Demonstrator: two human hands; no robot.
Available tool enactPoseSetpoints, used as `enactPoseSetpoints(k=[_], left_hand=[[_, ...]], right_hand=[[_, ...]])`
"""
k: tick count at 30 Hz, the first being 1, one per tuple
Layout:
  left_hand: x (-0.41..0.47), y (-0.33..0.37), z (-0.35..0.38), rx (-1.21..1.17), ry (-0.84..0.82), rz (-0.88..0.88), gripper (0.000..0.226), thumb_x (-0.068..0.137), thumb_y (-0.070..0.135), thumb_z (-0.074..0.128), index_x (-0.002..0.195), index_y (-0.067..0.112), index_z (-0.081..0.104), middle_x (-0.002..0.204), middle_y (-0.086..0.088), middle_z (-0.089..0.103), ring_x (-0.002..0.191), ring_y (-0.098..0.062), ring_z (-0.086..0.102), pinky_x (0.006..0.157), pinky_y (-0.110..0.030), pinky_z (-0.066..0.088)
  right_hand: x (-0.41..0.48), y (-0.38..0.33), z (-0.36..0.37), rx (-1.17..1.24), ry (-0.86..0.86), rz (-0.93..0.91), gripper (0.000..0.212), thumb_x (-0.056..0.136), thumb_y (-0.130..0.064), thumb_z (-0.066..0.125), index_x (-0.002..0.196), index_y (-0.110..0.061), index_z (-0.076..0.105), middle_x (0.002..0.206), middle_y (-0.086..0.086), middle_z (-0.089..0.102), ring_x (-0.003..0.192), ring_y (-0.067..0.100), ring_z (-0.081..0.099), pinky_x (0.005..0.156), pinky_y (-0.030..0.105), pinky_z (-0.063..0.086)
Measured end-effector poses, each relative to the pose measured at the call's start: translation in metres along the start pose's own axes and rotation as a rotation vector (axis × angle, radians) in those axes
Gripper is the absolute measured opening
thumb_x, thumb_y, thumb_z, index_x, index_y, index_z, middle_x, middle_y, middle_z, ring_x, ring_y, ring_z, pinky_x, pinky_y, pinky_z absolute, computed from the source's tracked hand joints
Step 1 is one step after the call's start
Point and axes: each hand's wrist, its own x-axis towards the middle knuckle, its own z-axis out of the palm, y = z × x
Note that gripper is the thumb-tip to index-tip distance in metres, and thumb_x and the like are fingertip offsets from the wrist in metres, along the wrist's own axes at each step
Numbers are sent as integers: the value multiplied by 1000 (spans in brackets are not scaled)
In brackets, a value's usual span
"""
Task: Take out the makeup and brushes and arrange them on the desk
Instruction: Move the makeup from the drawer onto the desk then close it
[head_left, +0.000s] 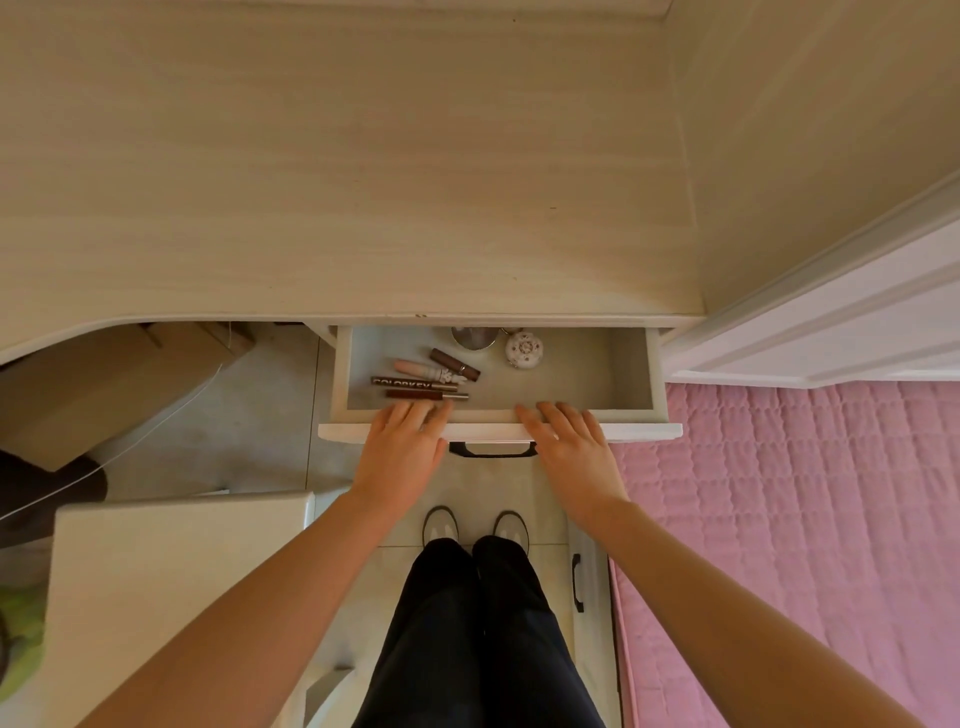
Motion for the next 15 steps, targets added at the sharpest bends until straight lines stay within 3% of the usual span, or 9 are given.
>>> enactPoseSetpoints(k=[6,15], left_hand=[[-32,9,5,-69,-12,-59,43,92,15,61,134,11,54,138,-11,53,132,-33,44,110,-53,34],[-72,18,8,-123,-38,-60,46,84,13,70,129,15,59,124,-5,64,116,-25,58,105,-44,43]], right_hand=[[-24,-6,4,25,-62,-4,61,96,-12,49,149,-27,23,151,-1,34,141,21,27,118,41,16],[-61,-10,9,18,-155,-47,69,90,-10,58,148,-26,23,150,-3,33,139,21,28,116,50,16]])
